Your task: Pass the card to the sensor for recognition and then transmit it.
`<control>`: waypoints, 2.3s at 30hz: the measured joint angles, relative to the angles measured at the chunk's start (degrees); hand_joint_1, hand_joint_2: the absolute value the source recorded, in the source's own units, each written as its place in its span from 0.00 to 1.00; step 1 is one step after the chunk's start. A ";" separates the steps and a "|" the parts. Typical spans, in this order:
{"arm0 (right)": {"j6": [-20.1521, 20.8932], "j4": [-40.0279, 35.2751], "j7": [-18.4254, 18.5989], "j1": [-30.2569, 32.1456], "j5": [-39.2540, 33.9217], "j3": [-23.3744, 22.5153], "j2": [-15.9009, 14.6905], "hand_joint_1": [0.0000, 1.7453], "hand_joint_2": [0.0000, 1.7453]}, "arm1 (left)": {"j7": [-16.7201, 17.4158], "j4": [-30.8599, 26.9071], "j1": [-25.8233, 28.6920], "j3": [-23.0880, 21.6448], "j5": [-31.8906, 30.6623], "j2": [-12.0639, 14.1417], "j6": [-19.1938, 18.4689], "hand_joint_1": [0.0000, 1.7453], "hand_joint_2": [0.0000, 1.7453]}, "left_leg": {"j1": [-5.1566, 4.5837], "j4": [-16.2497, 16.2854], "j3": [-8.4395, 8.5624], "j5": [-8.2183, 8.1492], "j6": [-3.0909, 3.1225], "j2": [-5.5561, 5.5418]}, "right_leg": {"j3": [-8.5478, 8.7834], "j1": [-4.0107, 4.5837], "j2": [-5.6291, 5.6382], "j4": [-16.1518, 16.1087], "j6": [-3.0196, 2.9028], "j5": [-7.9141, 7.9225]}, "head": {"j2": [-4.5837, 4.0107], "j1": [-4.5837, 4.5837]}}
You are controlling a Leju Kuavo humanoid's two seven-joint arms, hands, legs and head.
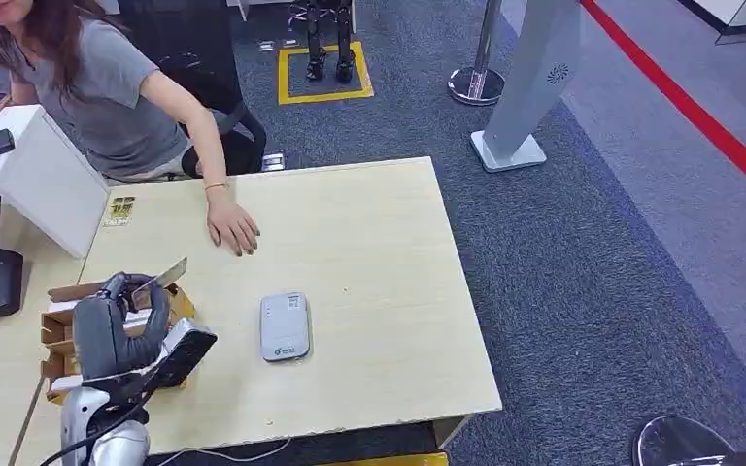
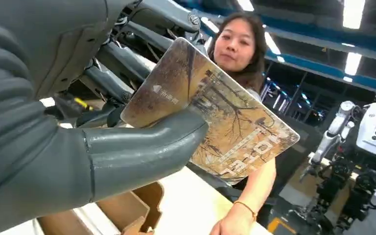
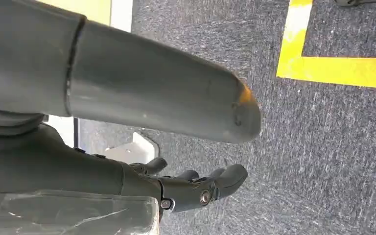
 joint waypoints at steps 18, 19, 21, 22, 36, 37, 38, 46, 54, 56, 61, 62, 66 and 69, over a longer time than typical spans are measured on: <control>0.00 0.00 -0.61 -0.41 0.68 0.50 -0.33 0.00 1.00 | 14.37 16.98 -10.98 -11.64 -32.41 4.35 0.40 1.00 1.00 | 0.00 0.01 -0.01 0.04 -0.01 0.01 | -0.01 0.00 0.03 0.01 0.00 0.01 | 0.00 0.00; 0.00 0.00 -0.61 -0.45 0.68 0.50 -0.35 0.00 1.00 | 14.41 17.32 -11.12 -11.82 -32.80 4.46 0.46 1.00 1.00 | 0.00 0.01 -0.01 0.04 -0.01 0.01 | -0.01 0.00 0.03 0.01 0.00 0.01 | 0.00 0.00; 0.07 0.00 -0.59 -0.45 0.72 0.55 -0.35 0.00 1.00 | 14.43 18.26 -11.53 -12.70 -33.70 4.59 0.95 1.00 1.00 | 0.00 0.01 -0.01 0.04 -0.01 0.01 | -0.01 0.00 0.03 0.01 0.00 0.01 | 0.00 0.00; 0.09 0.00 -0.61 -0.45 0.70 0.55 -0.35 0.00 1.00 | 14.39 18.77 -11.73 -13.22 -33.72 4.59 1.29 1.00 1.00 | 0.00 0.01 -0.01 0.04 -0.01 0.00 | -0.01 0.00 0.03 0.01 0.00 0.01 | 0.00 0.00; 0.37 0.00 -0.81 -0.54 0.70 1.36 -0.46 0.00 1.00 | 10.43 21.66 -12.97 -20.50 -29.98 3.98 1.21 1.00 1.00 | -0.01 0.01 -0.01 0.04 -0.01 0.01 | -0.01 0.00 0.03 0.01 0.00 0.01 | 0.00 0.00; 0.37 0.00 -0.85 -0.54 0.68 1.36 -0.46 0.00 1.00 | 10.28 21.69 -12.97 -20.63 -29.83 3.98 1.05 1.00 1.00 | 0.00 0.01 -0.01 0.04 -0.01 0.01 | -0.01 0.00 0.03 0.01 0.00 0.01 | 0.00 0.00; 0.37 0.00 -0.85 -0.55 0.66 1.38 -0.46 0.00 1.00 | 10.24 21.69 -12.99 -20.76 -29.81 3.98 0.86 1.00 1.00 | 0.00 0.01 -0.01 0.04 -0.01 0.01 | -0.01 0.00 0.03 0.01 0.00 0.01 | 0.00 0.00; 0.28 0.00 -0.83 -0.60 0.48 1.38 -0.50 0.00 1.00 | 11.63 23.13 -13.81 -22.38 -29.92 4.04 -3.49 1.00 1.00 | 0.00 0.01 -0.01 0.04 -0.01 0.00 | -0.01 0.00 0.03 0.02 0.00 0.01 | 0.00 0.00; 0.22 0.00 -0.83 -0.64 0.31 1.38 -0.55 0.00 1.00 | 11.96 26.65 -15.75 -23.76 -29.33 4.09 -7.56 1.00 1.00 | 0.00 0.01 -0.01 0.05 -0.01 0.00 | 0.00 0.00 0.02 0.02 0.00 0.01 | 0.00 0.00; 0.22 0.00 -0.83 -0.67 0.31 1.38 -0.55 0.00 1.00 | 11.70 27.28 -16.05 -24.21 -29.00 4.09 -8.02 1.00 1.00 | 0.00 0.01 -0.01 0.04 -0.01 0.00 | 0.00 0.00 0.02 0.02 0.00 0.01 | 0.00 0.00; 0.24 0.00 -0.83 -0.75 0.29 1.38 -0.55 0.00 1.00 | 10.61 28.07 -16.41 -25.22 -28.30 4.09 -8.17 1.00 1.00 | 0.00 0.01 -0.01 0.04 -0.01 0.00 | 0.00 0.00 0.02 0.02 0.00 0.01 | -0.02 0.00; 0.26 0.00 -0.83 -0.78 0.29 1.38 -0.57 0.00 1.00 | 10.54 28.24 -16.58 -25.48 -28.26 4.06 -8.17 1.00 1.00 | 0.00 0.01 -0.01 0.04 -0.01 0.00 | 0.00 0.00 0.02 0.02 0.00 0.01 | 0.00 0.02; 0.28 0.00 -0.83 -0.95 0.22 1.38 -0.57 0.00 1.00 | 9.93 28.61 -16.96 -26.16 -27.67 4.06 -8.41 1.00 1.00 | 0.00 0.01 -0.01 0.05 -0.01 0.00 | 0.01 0.00 0.02 0.02 0.00 0.01 | -0.02 0.02; 0.31 0.00 -0.83 -0.99 0.11 1.38 -0.57 0.00 1.00 | 9.87 28.75 -17.08 -26.42 -27.64 4.06 -7.91 1.00 1.00 | 0.00 0.01 -0.01 0.05 -0.01 0.00 | 0.01 0.00 0.02 0.02 0.00 0.02 | 0.00 0.00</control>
